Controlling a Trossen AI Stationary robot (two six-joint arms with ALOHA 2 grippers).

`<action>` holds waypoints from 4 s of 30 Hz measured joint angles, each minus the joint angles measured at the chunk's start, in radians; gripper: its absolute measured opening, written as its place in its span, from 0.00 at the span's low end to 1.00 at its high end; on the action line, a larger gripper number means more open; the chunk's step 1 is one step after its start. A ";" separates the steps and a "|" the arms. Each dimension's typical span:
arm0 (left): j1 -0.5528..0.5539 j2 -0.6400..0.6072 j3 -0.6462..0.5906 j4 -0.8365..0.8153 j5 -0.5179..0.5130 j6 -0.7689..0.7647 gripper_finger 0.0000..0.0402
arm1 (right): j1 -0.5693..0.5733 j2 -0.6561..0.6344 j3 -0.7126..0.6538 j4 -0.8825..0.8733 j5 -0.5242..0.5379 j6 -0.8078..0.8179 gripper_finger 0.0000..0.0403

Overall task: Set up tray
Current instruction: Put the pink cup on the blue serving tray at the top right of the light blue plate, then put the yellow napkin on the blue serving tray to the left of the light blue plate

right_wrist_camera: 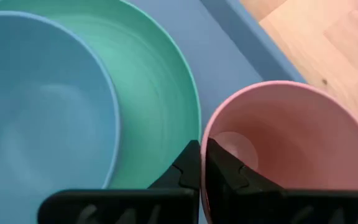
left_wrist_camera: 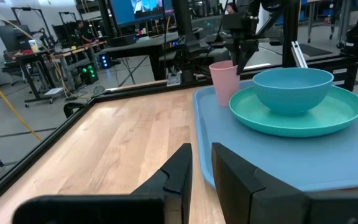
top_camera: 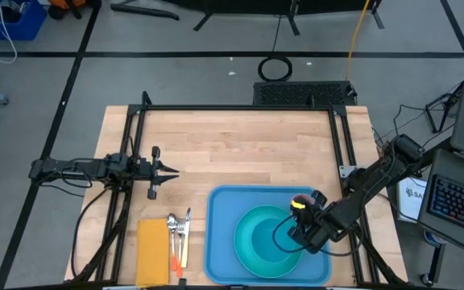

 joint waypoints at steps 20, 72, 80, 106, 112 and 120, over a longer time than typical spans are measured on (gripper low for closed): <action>0.000 0.000 0.000 0.000 0.000 0.000 0.17 | -0.001 -0.047 -0.001 -0.114 -0.038 0.086 0.00; 0.000 0.000 0.000 0.000 0.000 0.000 0.17 | -0.001 -0.047 -0.001 -0.093 -0.037 0.059 0.25; 0.000 0.000 0.000 0.000 0.000 0.000 0.17 | -0.001 -0.047 -0.001 -0.093 -0.037 0.048 0.25; 0.000 0.000 0.000 0.000 0.000 0.000 0.17 | -0.026 -0.047 0.078 -0.149 -0.036 -0.027 0.25; 0.000 0.000 0.000 0.000 0.000 0.000 0.17 | -0.042 -0.048 0.095 -0.195 -0.034 -0.029 0.25; 0.000 0.000 0.000 0.000 0.000 0.000 0.17 | -0.067 -0.048 0.136 -0.209 -0.030 -0.092 0.25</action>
